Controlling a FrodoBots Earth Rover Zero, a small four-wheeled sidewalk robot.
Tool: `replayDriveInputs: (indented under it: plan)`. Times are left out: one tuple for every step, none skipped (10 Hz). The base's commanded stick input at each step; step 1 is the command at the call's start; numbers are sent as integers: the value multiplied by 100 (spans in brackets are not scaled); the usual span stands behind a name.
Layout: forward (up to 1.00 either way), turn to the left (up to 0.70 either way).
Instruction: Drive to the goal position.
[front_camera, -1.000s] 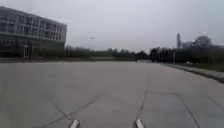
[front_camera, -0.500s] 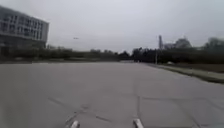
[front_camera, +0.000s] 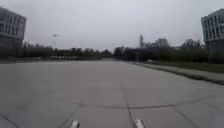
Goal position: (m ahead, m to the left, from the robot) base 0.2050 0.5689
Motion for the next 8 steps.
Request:
replayDriveInputs:
  plan:
    - [100,2]
    - [100,2]
    - [100,2]
    - [100,2]
    - [100,2]
    - [100,2]
    - [100,2]
    - [100,2]
